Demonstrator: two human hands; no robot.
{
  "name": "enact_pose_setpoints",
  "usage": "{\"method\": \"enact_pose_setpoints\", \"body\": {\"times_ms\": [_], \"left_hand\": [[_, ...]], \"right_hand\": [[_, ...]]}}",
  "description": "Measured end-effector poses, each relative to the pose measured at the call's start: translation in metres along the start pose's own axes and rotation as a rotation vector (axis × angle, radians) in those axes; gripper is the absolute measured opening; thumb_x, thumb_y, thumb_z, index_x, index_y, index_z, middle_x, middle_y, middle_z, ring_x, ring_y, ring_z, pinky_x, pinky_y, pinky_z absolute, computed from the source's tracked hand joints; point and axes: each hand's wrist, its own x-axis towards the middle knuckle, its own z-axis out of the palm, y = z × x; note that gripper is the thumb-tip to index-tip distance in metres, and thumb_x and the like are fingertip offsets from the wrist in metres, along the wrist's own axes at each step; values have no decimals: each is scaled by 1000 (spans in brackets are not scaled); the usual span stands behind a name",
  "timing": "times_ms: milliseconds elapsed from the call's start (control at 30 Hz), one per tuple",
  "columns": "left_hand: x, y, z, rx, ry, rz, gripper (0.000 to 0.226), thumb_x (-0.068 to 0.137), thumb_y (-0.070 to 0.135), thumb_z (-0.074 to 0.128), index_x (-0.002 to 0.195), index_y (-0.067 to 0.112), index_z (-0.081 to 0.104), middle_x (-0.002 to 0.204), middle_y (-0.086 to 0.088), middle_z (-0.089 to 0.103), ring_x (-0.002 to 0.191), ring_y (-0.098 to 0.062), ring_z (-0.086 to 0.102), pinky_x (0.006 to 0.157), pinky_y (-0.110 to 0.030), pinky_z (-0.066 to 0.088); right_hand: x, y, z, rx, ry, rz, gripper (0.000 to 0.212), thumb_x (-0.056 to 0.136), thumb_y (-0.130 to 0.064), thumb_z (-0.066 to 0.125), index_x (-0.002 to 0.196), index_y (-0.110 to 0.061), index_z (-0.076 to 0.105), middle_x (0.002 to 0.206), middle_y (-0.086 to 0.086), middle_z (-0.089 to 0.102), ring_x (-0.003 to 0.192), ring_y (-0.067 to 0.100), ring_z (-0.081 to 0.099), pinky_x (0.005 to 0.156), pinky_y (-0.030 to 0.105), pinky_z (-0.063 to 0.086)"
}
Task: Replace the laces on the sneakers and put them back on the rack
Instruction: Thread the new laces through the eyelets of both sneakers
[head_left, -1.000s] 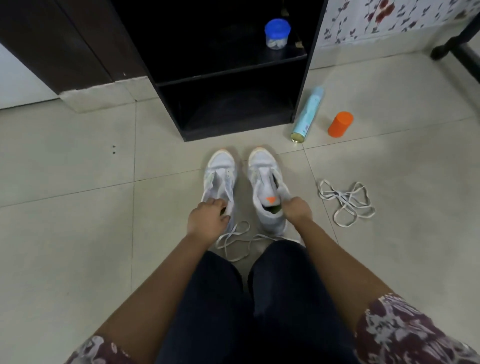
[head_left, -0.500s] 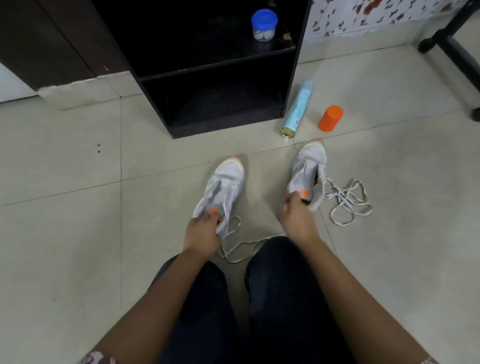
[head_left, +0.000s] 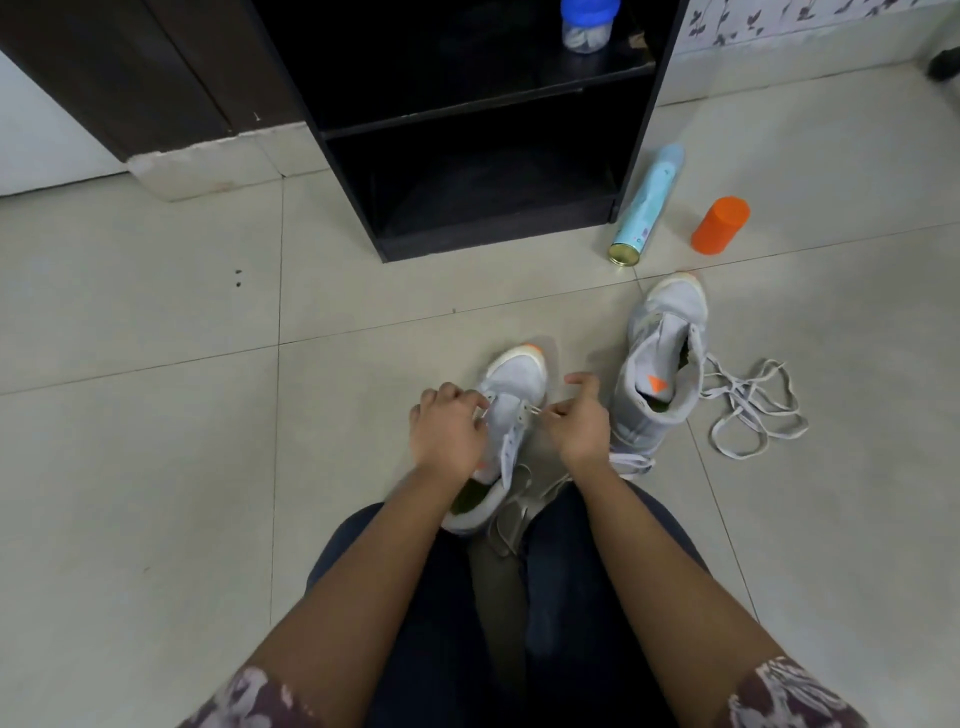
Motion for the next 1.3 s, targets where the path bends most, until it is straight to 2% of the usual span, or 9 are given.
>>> {"method": "enact_pose_setpoints", "body": {"times_ms": [233,433,600,667,900,967,1067,1167,1300], "left_hand": [[35,16,25,166,-70,23,23,90,33,50,105,31,67,121,2,49,118,-22,40,115,-44,11],[38,19,32,-35,-89,-54,20,88,34,54,100,34,70,124,5,48,122,-19,39,115,-47,5],[38,16,37,-274,-60,-102,19,80,27,63,93,37,71,121,10,48,121,-14,40,114,-45,14],[35,16,42,-393,-40,-138,16,79,25,67,90,36,72,116,12,48,118,-12,41,113,-44,16],[33,18,56,-406,56,-189,12,85,27,63,87,33,74,113,12,49,115,-11,40,112,-41,18],[33,18,60,-399,46,-173,12,87,26,62,88,28,74,115,8,51,115,-16,40,107,-38,27],[33,18,64,-395,52,-85,12,87,15,60,85,11,72,115,-1,51,110,-27,45,90,-36,44],[28,14,53,-365,50,-13,12,82,7,57,80,4,69,124,-2,48,106,-23,51,80,-32,49],[8,-7,34,-64,97,46,14,78,23,62,85,17,72,136,7,45,127,-18,38,100,-34,35]], "right_hand": [[7,-4,15,-184,35,-117,46,80,-4,57,114,-24,34,76,2,65,72,23,63,67,38,54],[8,-4,16,-304,26,-206,42,84,-3,51,117,-22,31,75,8,64,67,27,61,61,38,52],[15,3,14,69,53,-72,49,79,-8,69,115,-20,39,74,-7,67,70,8,61,61,19,43],[19,6,11,232,43,61,50,76,-10,76,111,-17,40,74,-9,65,73,5,59,69,21,41],[30,10,17,294,30,178,38,71,-12,78,100,-16,53,86,4,69,78,16,61,62,19,42],[30,11,17,309,43,192,38,69,-13,80,98,-16,55,87,3,68,79,17,61,66,23,43],[29,8,16,303,133,68,31,74,-9,76,95,-16,55,84,2,70,72,7,61,64,15,43],[32,1,22,220,40,-158,25,80,-3,71,97,-14,57,77,-9,69,72,1,65,68,11,46],[38,1,30,-2,-58,-247,13,87,-6,66,98,-10,69,93,4,72,87,14,67,80,22,51]]}}
